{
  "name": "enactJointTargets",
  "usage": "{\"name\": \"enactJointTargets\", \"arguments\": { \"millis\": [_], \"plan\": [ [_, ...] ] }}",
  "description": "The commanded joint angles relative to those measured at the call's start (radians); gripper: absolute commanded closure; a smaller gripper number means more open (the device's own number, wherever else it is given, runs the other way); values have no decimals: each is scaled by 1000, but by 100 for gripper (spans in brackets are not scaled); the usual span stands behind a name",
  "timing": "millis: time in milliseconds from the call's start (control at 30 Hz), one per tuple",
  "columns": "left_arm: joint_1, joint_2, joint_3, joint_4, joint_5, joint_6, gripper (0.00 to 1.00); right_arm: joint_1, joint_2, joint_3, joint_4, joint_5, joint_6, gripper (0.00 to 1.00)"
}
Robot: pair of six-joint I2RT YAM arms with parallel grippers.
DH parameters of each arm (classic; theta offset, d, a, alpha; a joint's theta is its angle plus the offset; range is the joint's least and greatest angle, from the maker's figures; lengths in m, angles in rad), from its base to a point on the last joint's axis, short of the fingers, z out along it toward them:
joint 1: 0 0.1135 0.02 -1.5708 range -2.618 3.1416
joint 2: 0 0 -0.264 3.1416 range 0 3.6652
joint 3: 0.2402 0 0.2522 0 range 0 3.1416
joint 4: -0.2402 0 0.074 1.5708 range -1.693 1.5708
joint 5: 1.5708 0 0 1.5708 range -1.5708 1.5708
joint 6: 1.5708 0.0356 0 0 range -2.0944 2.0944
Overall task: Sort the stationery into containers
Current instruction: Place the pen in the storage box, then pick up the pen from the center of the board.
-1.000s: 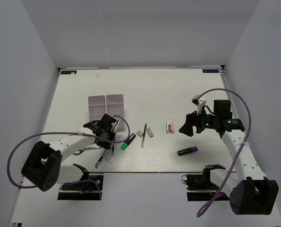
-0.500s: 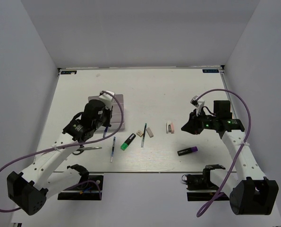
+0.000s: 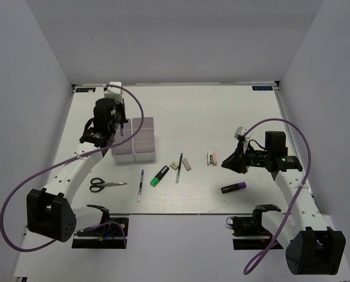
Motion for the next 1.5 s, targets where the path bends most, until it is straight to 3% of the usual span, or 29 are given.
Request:
{"name": "enactJointTargets", "arguments": {
  "millis": [0,267,500,567,700,933,1000,1033,1067,1100,1167,1200,1233,1267,1300,1367,1400,1433,1467],
  "plan": [
    [41,28,64,92,34,-25,100,0,4,-7,40,-35,-34,79],
    [90,169,143,145,56,-23,100,0,17,-14,49,-20,-35,79],
    [84,174,34,191,62,-37,100,-1,24,-17,51,-13,-43,72],
    [77,164,18,204,53,-38,89,-1,23,-16,49,-12,-41,65],
    [73,134,-35,212,43,-51,50,-1,20,-14,48,-13,-41,49],
    [58,56,-25,155,47,-41,42,-3,1,-13,45,-10,-31,47],
    [21,-1,-11,69,51,-34,75,-8,1,-8,43,0,1,59],
    [8,-51,-6,33,47,-34,91,-3,3,-4,46,23,11,95],
    [-23,-76,3,-7,51,-40,100,-3,7,1,46,40,37,100],
    [-52,-105,3,-153,56,-66,100,-1,13,13,51,93,92,100],
    [-84,-202,-6,-263,82,-136,100,-3,30,18,68,151,156,100],
    [-106,-239,-15,-430,92,-196,90,-3,47,29,69,160,185,83],
    [-115,-254,-26,-478,132,-221,78,-3,64,33,68,158,204,52],
    [-137,-262,-67,-519,166,-244,66,-1,73,36,72,164,218,10],
    [-166,-264,-83,-596,228,-290,54,0,105,50,60,161,219,10],
    [-224,-262,-159,-662,284,-308,49,6,127,68,39,169,218,11],
    [-273,-261,-181,-670,275,-313,51,8,139,75,40,177,227,18],
    [-301,-262,-217,-659,263,-310,55,9,168,87,36,184,229,31],
    [-354,-258,-241,-662,234,-318,60,12,177,102,25,212,239,65]
  ]
}}
